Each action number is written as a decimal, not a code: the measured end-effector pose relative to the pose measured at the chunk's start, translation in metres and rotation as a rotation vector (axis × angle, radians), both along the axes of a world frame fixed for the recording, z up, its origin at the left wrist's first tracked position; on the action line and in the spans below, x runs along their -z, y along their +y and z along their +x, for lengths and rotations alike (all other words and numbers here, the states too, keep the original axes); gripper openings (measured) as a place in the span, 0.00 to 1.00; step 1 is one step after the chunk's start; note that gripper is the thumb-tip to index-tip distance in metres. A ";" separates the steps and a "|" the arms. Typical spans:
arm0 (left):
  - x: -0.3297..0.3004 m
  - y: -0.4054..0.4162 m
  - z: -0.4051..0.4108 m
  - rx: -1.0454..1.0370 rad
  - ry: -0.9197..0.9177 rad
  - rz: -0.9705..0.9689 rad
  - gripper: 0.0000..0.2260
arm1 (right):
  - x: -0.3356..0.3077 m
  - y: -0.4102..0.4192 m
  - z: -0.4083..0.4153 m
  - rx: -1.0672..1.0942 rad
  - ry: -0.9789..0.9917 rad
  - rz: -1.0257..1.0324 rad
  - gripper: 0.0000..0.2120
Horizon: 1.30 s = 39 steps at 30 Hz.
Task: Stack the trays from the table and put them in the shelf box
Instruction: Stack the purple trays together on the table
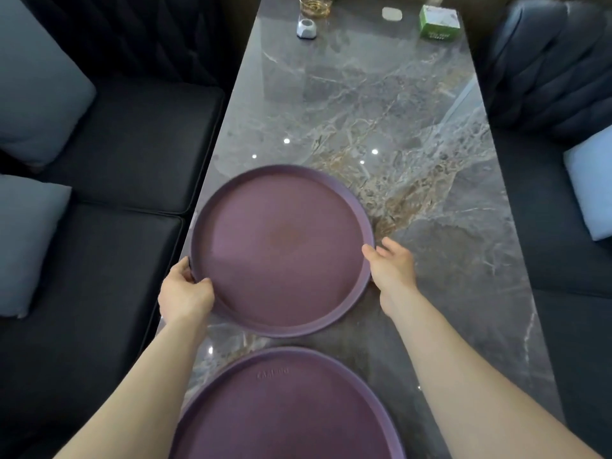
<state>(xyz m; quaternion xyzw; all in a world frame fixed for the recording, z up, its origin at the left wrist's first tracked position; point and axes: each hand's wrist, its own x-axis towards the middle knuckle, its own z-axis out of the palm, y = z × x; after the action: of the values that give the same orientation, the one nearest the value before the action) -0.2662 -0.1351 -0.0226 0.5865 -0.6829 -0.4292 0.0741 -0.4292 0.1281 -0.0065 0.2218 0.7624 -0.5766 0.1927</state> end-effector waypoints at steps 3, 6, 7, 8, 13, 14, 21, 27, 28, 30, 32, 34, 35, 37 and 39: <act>-0.013 -0.002 0.008 -0.044 0.043 0.023 0.26 | -0.010 0.007 0.008 0.028 0.074 0.076 0.28; -0.030 -0.001 0.025 -0.037 0.100 0.031 0.26 | -0.028 0.017 0.027 0.031 0.137 0.147 0.22; -0.036 0.000 0.032 -0.029 0.111 0.028 0.27 | -0.033 0.021 0.036 0.035 0.151 0.160 0.19; -0.042 0.001 0.039 -0.017 0.118 0.027 0.27 | -0.037 0.026 0.045 0.042 0.167 0.174 0.17; -0.073 0.011 0.081 0.064 0.139 -0.004 0.27 | -0.061 0.046 0.110 0.095 0.280 0.353 0.09; -0.077 0.014 0.091 0.079 0.143 -0.010 0.26 | -0.065 0.051 0.125 0.100 0.285 0.367 0.09; -0.088 0.037 0.163 0.224 0.137 -0.043 0.24 | -0.070 0.083 0.226 0.103 0.267 0.439 0.08; -0.072 0.058 0.222 0.330 0.064 -0.098 0.24 | -0.056 0.106 0.298 0.070 0.234 0.560 0.07; -0.068 0.061 0.230 0.350 0.048 -0.105 0.24 | -0.054 0.109 0.307 0.066 0.220 0.586 0.07; -0.060 0.066 0.244 0.401 0.015 -0.129 0.24 | -0.048 0.114 0.322 0.061 0.203 0.635 0.06; -0.055 0.071 0.254 0.446 -0.011 -0.150 0.25 | -0.042 0.117 0.335 0.050 0.205 0.694 0.05; -0.051 0.076 0.262 0.471 -0.035 -0.166 0.26 | -0.037 0.119 0.345 0.038 0.206 0.742 0.05; -0.050 0.079 0.265 0.478 -0.044 -0.171 0.26 | -0.034 0.120 0.349 0.035 0.207 0.762 0.04; -0.048 0.082 0.271 0.478 -0.047 -0.171 0.25 | -0.029 0.122 0.356 0.047 0.213 0.786 0.04; -0.046 0.084 0.276 0.472 -0.036 -0.167 0.25 | -0.024 0.124 0.361 0.075 0.221 0.770 0.05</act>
<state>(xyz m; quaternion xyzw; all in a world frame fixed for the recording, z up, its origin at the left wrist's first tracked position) 0.0094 -0.0512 0.0236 0.4100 -0.8354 -0.3659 0.0078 -0.0682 0.2525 0.0170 0.2421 0.9303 -0.2755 -0.0088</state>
